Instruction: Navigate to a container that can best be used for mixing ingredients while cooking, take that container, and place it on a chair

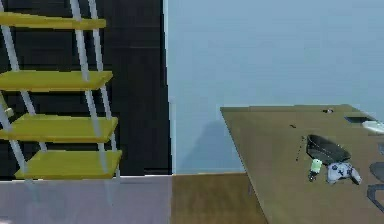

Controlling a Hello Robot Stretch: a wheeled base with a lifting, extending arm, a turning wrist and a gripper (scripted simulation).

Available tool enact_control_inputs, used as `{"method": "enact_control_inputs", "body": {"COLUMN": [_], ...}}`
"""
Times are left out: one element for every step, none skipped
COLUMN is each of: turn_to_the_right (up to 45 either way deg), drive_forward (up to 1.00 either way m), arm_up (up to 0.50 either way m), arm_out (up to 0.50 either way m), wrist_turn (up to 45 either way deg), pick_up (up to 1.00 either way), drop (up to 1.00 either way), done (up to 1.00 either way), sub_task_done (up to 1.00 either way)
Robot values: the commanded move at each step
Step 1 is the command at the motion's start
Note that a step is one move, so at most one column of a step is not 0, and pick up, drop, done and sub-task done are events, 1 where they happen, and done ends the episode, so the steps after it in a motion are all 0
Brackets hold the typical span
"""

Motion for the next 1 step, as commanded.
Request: {"method": "enact_control_inputs", "body": {"turn_to_the_right": [-45.0], "drive_forward": [0.0], "arm_up": [0.0], "arm_out": [0.0], "wrist_turn": [0.0], "pick_up": [0.0], "drop": [0.0], "done": [0.0], "sub_task_done": [0.0]}}
